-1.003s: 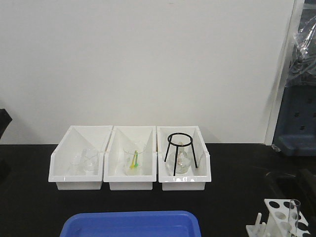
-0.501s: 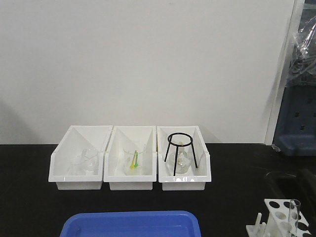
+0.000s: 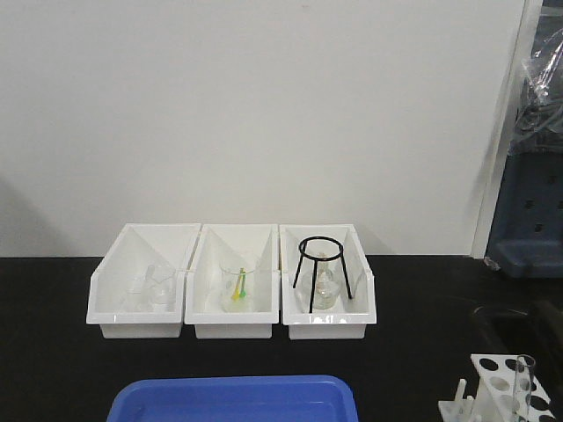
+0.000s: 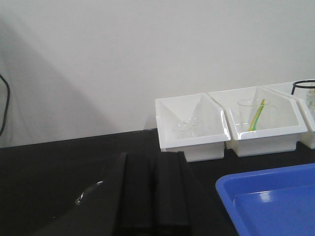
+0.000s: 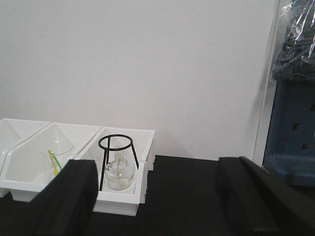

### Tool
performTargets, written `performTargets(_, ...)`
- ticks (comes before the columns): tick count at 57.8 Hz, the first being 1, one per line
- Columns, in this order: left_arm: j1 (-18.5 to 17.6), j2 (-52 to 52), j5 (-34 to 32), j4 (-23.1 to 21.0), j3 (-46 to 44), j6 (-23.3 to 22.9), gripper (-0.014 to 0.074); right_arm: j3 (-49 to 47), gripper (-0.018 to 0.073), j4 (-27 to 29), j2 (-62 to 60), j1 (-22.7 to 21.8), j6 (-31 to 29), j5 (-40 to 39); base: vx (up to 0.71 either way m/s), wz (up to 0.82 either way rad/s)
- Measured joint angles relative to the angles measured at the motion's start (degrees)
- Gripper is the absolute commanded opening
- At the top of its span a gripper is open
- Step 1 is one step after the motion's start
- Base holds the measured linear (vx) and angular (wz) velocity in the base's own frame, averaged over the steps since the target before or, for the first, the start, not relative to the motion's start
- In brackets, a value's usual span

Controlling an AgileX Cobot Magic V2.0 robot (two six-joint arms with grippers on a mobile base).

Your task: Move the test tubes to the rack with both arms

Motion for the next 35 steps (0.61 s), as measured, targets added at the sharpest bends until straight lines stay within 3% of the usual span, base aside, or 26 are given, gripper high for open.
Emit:
performTargets(12,2.77,-1.48,6.83,1.95,0.08,-0.05,-0.0004,0.0,0.0542,0.0,0.0,0.0,0.0,0.0,0.0,0.0)
performTargets(35,2.77,-1.79,7.61,2.3,0.08,-0.05,-0.0004,0.0,0.0542,0.0,0.0,0.0,0.0,0.0,0.0,0.0)
